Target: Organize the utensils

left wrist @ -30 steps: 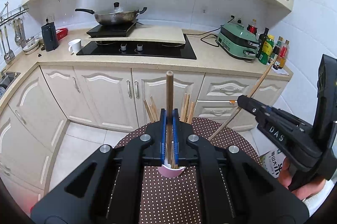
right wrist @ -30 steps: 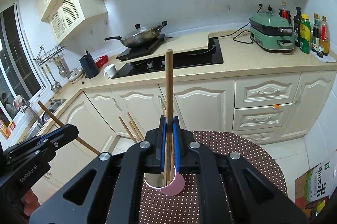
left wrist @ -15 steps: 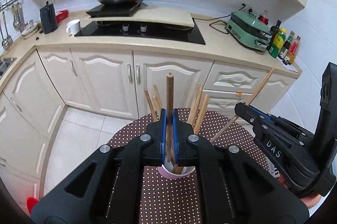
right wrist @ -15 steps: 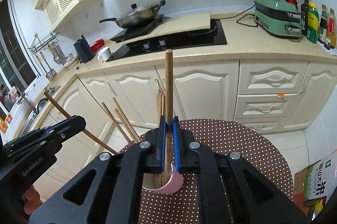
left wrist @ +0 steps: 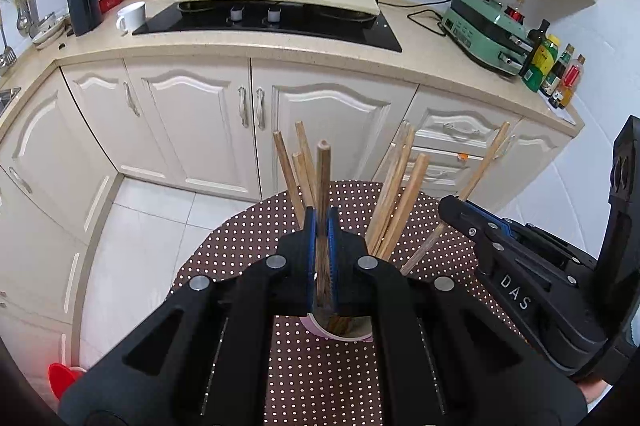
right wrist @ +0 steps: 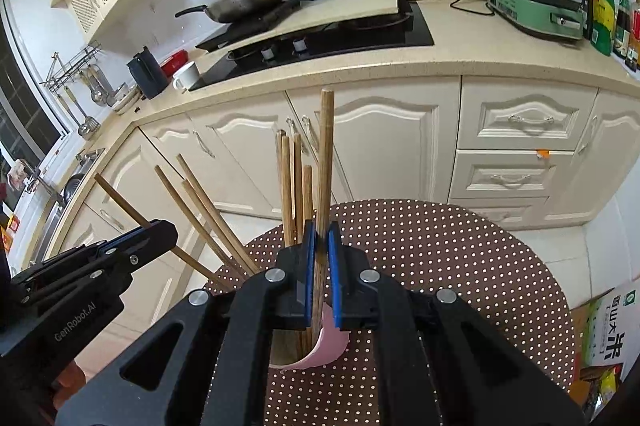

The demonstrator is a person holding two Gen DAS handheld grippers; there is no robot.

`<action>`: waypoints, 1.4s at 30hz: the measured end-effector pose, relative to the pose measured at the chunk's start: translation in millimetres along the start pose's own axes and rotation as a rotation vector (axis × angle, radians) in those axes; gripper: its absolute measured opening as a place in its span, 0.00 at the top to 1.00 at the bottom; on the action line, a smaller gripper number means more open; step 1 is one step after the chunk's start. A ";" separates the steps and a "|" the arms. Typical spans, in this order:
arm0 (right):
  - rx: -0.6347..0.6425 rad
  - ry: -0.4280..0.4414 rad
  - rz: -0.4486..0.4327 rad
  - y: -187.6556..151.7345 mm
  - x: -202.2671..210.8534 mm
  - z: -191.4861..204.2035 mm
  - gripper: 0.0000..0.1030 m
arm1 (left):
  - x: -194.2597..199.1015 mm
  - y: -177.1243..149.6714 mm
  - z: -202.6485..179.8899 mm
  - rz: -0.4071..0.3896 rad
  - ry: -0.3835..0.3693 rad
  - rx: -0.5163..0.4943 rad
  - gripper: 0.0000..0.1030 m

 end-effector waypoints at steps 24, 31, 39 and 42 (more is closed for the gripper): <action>-0.042 -0.009 0.048 -28.0 5.3 -9.8 0.61 | -15.3 -17.2 7.4 0.006 0.006 -0.070 0.47; -0.019 -0.025 0.017 -42.8 34.6 -2.5 0.53 | 11.4 -36.0 2.3 -0.017 0.024 -0.085 0.47; 0.017 -0.030 -0.028 -75.1 80.9 14.0 0.44 | 55.3 -66.4 -3.4 -0.063 0.046 -0.087 0.47; 0.032 -0.032 -0.045 -89.7 99.4 20.5 0.40 | 77.7 -83.8 -6.5 -0.087 0.063 -0.087 0.47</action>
Point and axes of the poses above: each gripper's, at about its wrist camera, not at the fingertips, and x roughly against the way its jaws point, z to its left, y to its top, the point moved 10 cm from there along -x, roughly the way its jaws point, and after that the axes turned 9 degrees about z, right-handed, at the moved point
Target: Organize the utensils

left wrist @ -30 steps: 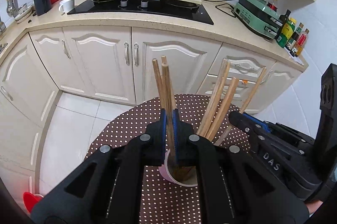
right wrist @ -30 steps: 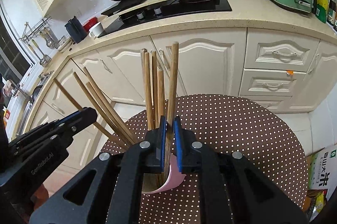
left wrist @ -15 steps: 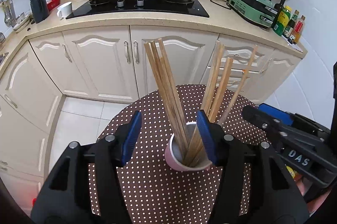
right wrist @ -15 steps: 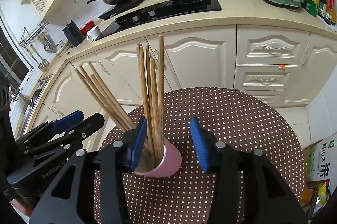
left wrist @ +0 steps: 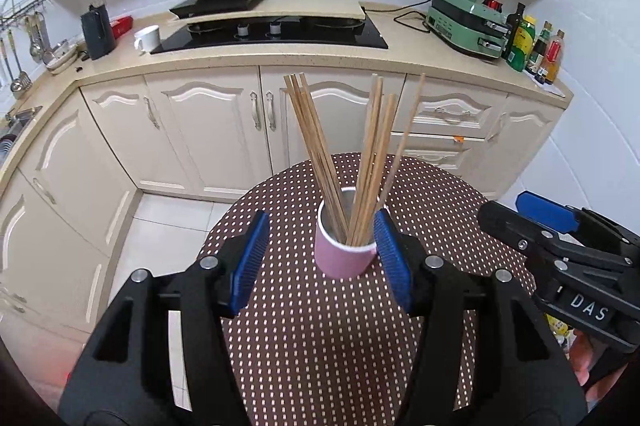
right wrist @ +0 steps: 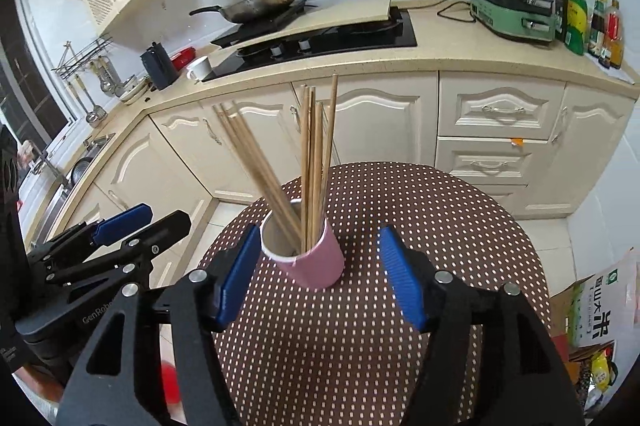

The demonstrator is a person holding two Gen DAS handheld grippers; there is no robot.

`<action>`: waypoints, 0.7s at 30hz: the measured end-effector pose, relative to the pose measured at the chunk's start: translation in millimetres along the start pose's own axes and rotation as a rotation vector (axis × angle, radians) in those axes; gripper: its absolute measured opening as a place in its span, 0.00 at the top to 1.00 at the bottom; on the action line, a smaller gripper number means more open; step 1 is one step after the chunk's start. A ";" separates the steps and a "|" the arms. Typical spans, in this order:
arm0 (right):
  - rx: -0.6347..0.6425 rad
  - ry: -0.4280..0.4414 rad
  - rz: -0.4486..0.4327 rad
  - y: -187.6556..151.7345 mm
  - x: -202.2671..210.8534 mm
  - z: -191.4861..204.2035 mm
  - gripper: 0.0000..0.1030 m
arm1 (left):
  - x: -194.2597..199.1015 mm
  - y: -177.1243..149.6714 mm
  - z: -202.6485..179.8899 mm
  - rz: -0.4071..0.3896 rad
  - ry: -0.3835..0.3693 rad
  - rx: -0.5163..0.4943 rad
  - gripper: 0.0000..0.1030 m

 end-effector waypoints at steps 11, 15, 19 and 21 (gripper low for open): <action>0.073 -0.041 -0.071 -43.7 73.2 21.5 0.26 | 83.8 -46.9 -15.0 -0.089 -0.026 0.002 0.38; 0.105 -0.052 -0.106 -55.1 98.6 33.7 0.26 | 110.4 -60.7 -16.1 -0.122 -0.023 -0.005 0.36; 0.116 -0.047 -0.146 -62.9 122.7 45.0 0.26 | 143.5 -69.8 -17.0 -0.170 -0.025 -0.013 0.32; 0.118 -0.057 -0.167 -67.0 134.8 50.8 0.25 | 159.6 -73.7 -17.0 -0.190 -0.009 -0.019 0.32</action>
Point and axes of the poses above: each gripper's, at about its wrist camera, not at the fingertips, and x roughly against the way its jaws point, z to its left, y to its top, the point moved 10 cm from there along -x, roughly the way its jaws point, and after that the axes turned 9 degrees about z, right-handed, at the moved point
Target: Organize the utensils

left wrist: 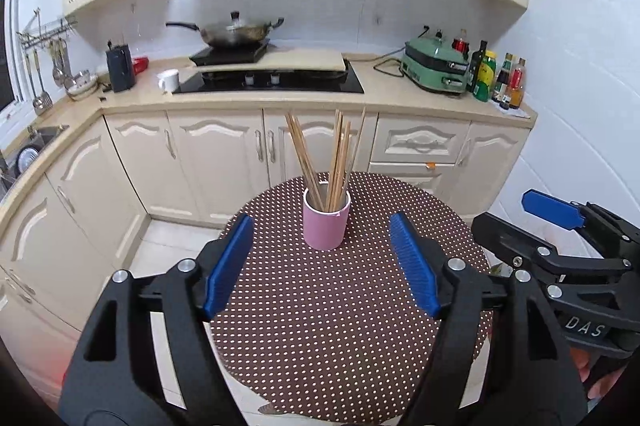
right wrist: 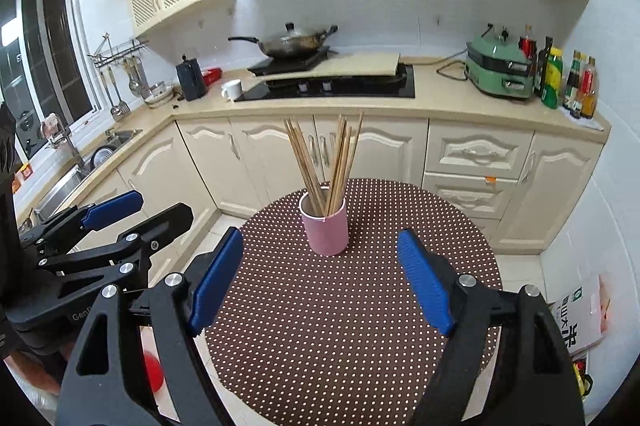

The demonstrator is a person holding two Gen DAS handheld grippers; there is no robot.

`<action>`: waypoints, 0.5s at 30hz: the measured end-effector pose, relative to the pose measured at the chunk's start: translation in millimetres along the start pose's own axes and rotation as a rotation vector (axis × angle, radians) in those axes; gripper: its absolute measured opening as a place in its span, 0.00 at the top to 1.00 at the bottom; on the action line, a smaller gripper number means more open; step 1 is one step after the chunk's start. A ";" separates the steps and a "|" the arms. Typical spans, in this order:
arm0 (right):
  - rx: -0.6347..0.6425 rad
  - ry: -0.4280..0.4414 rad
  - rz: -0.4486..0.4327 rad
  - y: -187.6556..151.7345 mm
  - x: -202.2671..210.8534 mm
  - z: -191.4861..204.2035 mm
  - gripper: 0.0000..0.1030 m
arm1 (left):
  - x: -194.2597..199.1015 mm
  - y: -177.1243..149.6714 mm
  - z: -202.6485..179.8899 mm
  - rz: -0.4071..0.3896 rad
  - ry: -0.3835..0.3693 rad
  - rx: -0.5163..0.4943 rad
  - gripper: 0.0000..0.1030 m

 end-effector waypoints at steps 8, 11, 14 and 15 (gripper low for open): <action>-0.016 -0.024 -0.081 -5.8 59.9 18.3 0.22 | 68.0 -7.0 -2.3 -0.069 0.024 -0.034 0.32; -0.016 -0.029 -0.121 -4.8 87.3 26.9 0.21 | 94.9 -9.3 -3.3 -0.088 0.023 -0.034 0.32; -0.006 -0.043 -0.150 -6.9 112.3 33.6 0.21 | 119.4 -11.7 -2.9 -0.111 0.029 -0.018 0.27; -0.001 -0.049 -0.159 -8.9 120.4 35.1 0.20 | 127.9 -13.4 -3.4 -0.119 0.031 -0.016 0.26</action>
Point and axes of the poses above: each gripper's, at about its wrist camera, not at the fingertips, and x roughly against the way its jaws point, z to its left, y to its top, the point moved 10 cm from there along -x, roughly the way its jaws point, and after that the axes turned 9 degrees about z, right-handed, at the moved point
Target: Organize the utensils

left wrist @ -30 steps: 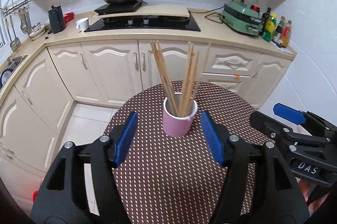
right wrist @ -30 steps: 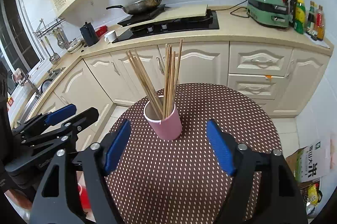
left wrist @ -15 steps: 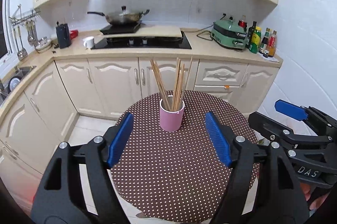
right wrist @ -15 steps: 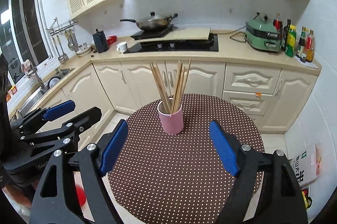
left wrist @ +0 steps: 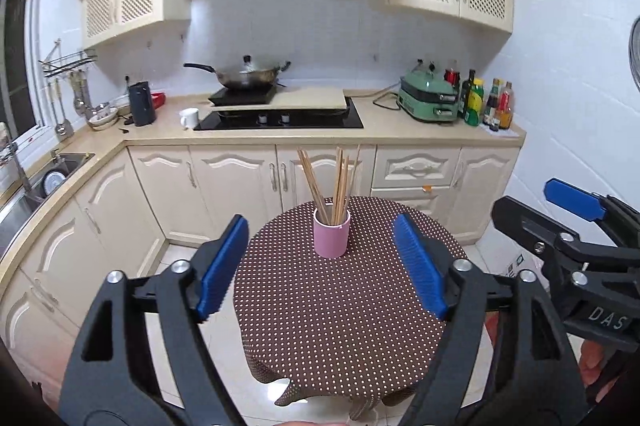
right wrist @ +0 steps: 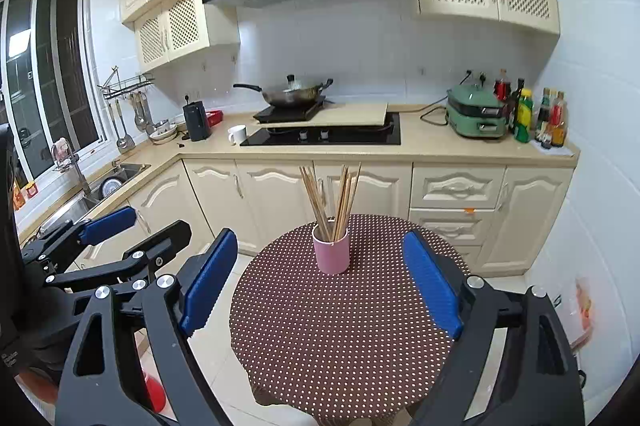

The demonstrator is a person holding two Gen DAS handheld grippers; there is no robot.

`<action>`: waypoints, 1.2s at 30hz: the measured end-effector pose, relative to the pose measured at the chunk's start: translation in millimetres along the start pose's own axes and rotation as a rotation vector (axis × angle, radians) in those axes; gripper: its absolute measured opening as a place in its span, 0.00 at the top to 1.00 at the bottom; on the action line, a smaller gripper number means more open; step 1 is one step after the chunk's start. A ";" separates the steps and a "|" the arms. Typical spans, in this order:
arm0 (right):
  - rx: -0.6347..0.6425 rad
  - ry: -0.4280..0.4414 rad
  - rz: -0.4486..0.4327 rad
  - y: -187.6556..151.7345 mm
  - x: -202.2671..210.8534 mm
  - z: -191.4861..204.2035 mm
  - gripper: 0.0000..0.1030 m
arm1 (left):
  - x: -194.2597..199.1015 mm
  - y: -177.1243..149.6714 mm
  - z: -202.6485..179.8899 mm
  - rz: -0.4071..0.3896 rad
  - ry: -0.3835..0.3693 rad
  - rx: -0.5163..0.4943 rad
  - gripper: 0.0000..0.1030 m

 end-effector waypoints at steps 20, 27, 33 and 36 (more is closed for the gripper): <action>0.014 0.008 -0.007 -10.7 69.2 -3.3 0.19 | 68.5 -5.7 -24.3 -0.022 0.039 0.008 0.26; -0.001 0.036 -0.004 -12.1 77.3 -8.7 0.19 | 75.9 -1.9 -31.7 -0.034 0.044 0.017 0.26; -0.022 0.049 -0.002 -17.7 79.8 -10.7 0.19 | 79.0 -4.8 -35.4 -0.033 0.044 0.016 0.26; -0.017 0.053 0.000 -22.0 79.2 -10.4 0.19 | 80.8 -8.9 -35.6 -0.034 0.040 0.022 0.26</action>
Point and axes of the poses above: each gripper's, at about its wrist camera, not at the fingertips, and x roughly against the way its jaws point, z to its left, y to its top, the point moved 10 cm from there along -x, roughly the way its jaws point, and after that the axes turned 9 degrees about z, right-handed, at the moved point
